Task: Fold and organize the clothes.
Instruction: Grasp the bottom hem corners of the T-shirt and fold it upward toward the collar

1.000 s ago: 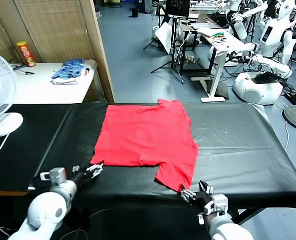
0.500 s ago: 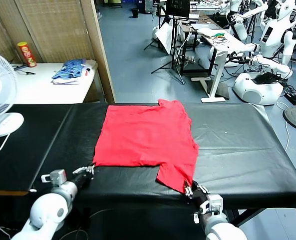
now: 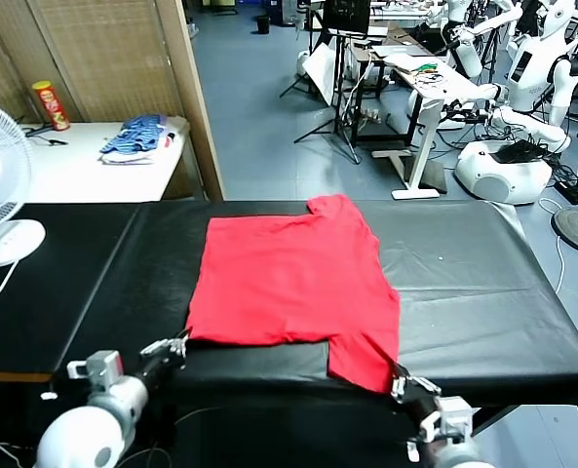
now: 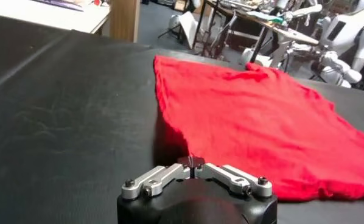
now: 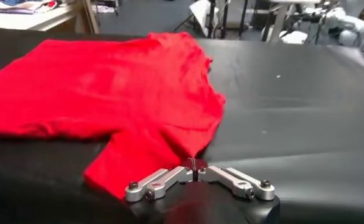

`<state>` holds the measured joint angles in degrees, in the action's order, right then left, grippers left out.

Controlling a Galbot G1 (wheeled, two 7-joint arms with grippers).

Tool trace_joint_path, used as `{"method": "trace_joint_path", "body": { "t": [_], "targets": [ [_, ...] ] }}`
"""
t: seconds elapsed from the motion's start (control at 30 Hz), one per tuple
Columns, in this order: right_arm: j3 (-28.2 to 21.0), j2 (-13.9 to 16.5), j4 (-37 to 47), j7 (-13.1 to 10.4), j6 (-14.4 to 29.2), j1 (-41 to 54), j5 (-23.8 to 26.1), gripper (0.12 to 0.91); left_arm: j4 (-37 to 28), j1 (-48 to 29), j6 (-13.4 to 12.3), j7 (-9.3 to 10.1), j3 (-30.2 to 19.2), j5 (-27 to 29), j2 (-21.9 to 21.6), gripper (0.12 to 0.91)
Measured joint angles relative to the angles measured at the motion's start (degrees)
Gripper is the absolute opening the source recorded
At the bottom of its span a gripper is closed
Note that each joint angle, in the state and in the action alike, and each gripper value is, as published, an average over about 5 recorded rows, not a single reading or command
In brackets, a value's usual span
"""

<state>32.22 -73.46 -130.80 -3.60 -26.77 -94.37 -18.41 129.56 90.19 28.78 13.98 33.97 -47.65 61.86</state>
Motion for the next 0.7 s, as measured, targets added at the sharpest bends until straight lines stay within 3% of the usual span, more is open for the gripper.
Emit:
{"method": "trace_joint_path", "body": {
  "t": [0.27, 0.7],
  "targets": [
    [-2.2, 4.29, 12.58, 2.3, 7.21, 12.66, -1.47, 0.121, -4.6, -7.01, -3.74, 0.56, -2.12, 1.36, 2.51, 0.125],
    [-10.18, 6.09, 31.08, 2.88, 8.51, 31.41, -1.09, 0.121, -14.83, -15.61, -4.42, -0.91, -6.74, 7.15, 1.98, 0.125]
  ]
}}
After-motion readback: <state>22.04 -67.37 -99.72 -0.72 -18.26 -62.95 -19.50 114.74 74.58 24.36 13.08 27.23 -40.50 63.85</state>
